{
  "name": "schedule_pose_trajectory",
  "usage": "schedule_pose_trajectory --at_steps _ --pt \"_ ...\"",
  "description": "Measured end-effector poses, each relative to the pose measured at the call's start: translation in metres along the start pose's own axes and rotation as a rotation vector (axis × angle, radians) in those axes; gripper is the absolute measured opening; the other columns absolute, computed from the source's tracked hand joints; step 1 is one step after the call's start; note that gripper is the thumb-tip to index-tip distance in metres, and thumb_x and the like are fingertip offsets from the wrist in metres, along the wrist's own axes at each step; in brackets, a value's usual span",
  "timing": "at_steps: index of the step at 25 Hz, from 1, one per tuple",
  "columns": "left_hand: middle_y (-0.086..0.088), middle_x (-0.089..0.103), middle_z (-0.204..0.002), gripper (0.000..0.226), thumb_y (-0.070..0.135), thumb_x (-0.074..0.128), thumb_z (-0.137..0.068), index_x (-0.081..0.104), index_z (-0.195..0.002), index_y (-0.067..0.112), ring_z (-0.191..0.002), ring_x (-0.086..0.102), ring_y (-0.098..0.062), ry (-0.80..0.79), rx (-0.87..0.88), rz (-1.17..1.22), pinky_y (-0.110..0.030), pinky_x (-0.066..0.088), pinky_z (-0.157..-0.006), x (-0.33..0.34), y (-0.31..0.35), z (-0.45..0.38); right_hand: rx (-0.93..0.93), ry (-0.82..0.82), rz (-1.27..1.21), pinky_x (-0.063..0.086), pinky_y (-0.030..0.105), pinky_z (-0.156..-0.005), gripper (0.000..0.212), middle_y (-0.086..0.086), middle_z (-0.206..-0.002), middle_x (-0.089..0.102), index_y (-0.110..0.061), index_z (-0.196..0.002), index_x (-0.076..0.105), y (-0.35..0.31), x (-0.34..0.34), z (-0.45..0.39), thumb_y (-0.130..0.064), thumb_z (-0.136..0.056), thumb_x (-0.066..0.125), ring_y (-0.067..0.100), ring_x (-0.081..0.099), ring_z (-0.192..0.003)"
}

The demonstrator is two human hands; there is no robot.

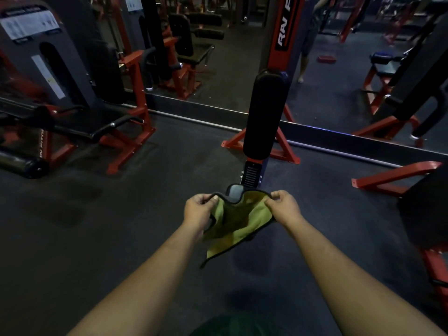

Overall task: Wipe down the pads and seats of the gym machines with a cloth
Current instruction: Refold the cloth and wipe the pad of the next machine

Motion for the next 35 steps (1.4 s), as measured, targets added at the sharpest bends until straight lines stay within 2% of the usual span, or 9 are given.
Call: schedule_pose_trajectory --at_steps 3,7,12,15,21,25,27,31,35 --pt "-0.004 0.077 -0.086 0.009 0.021 0.077 -0.089 0.077 -0.095 0.013 -0.078 0.069 -0.017 0.012 0.003 -0.008 -0.031 0.054 -0.065 0.004 0.002 -0.004 -0.049 -0.139 -0.181 0.057 0.045 -0.072 0.016 0.008 -0.073 0.068 -0.021 -0.101 0.064 -0.005 0.008 0.003 -0.012 -0.091 0.070 0.026 0.065 -0.071" --pt "-0.002 0.077 -0.084 0.010 0.015 0.075 -0.090 0.078 -0.098 0.009 -0.079 0.068 -0.015 -0.032 0.067 0.015 -0.028 0.052 -0.067 0.020 0.011 0.006 -0.086 -0.372 -0.303 0.055 0.027 -0.060 0.019 0.005 -0.087 0.073 -0.018 -0.113 0.067 -0.024 0.017 0.013 -0.008 -0.100 0.059 0.016 0.069 -0.071" --pt "-0.007 0.077 -0.098 0.041 0.010 0.072 -0.092 0.060 -0.131 0.014 -0.087 0.072 -0.010 -0.185 0.077 0.027 -0.018 0.053 -0.073 0.025 0.019 0.018 -0.113 -0.455 -0.284 0.056 0.027 -0.068 0.022 0.004 -0.101 0.076 -0.017 -0.116 0.069 -0.030 0.015 0.013 -0.010 -0.104 0.051 0.013 0.074 -0.088" --pt "-0.009 0.077 -0.104 0.059 0.002 0.068 -0.093 0.045 -0.147 0.010 -0.094 0.072 -0.012 -0.256 0.078 0.055 -0.019 0.054 -0.077 0.028 0.017 0.021 -0.116 -0.485 -0.311 0.058 0.030 -0.068 0.023 0.006 -0.102 0.075 -0.016 -0.119 0.066 -0.028 0.011 0.016 -0.007 -0.102 0.054 0.018 0.074 -0.095" --pt "-0.020 0.070 -0.121 0.098 -0.005 0.081 -0.074 0.029 -0.156 0.008 -0.118 0.066 -0.030 -0.396 0.106 -0.048 -0.046 0.050 -0.106 0.042 0.012 0.026 -0.223 -0.287 -0.153 0.055 0.035 -0.064 0.012 0.001 -0.067 0.073 -0.020 -0.089 0.067 -0.025 0.013 0.016 -0.010 -0.095 0.068 0.013 0.069 -0.060" --pt "0.001 0.077 -0.103 0.074 0.001 0.074 -0.080 0.050 -0.148 0.018 -0.101 0.071 -0.006 -0.260 0.293 -0.384 -0.028 0.054 -0.098 0.045 0.020 0.027 -0.471 -0.182 0.373 0.052 0.034 -0.065 0.016 -0.004 -0.070 0.068 -0.028 -0.085 0.066 -0.027 -0.001 0.015 -0.042 -0.091 0.070 0.014 0.065 -0.068" --pt "0.003 0.077 -0.099 0.070 -0.002 0.071 -0.082 0.051 -0.146 0.019 -0.096 0.071 -0.003 -0.283 0.322 -0.387 -0.014 0.051 -0.089 0.041 0.032 0.028 -0.592 -0.275 0.598 0.052 0.039 -0.073 0.021 -0.007 -0.085 0.064 -0.031 -0.094 0.064 -0.020 -0.010 0.011 -0.052 -0.095 0.060 0.017 0.061 -0.084" --pt "-0.001 0.078 -0.094 0.074 -0.003 0.067 -0.083 0.045 -0.148 0.026 -0.094 0.072 -0.013 -0.331 0.393 -0.402 -0.023 0.053 -0.089 0.029 0.048 0.024 -0.493 -0.408 0.979 0.047 0.042 -0.089 0.042 -0.001 -0.113 0.056 -0.032 -0.126 0.055 0.011 -0.022 0.003 -0.061 -0.098 0.046 0.023 0.050 -0.115" --pt "0.006 0.074 -0.112 0.073 0.014 0.064 -0.091 0.032 -0.152 0.038 -0.108 0.068 -0.019 -0.279 0.552 -0.951 -0.036 0.053 -0.094 0.011 0.049 0.021 -0.521 -0.062 1.087 0.044 0.040 -0.087 0.038 -0.001 -0.118 0.055 -0.030 -0.122 0.061 0.008 -0.038 0.001 -0.056 -0.102 0.042 0.024 0.052 -0.117"
Point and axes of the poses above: each hand's wrist, its own z-axis away from the middle knuckle, its own x-axis out of the palm, y = z × x, the point moved 1 cm from there along -z, towards the middle knuckle
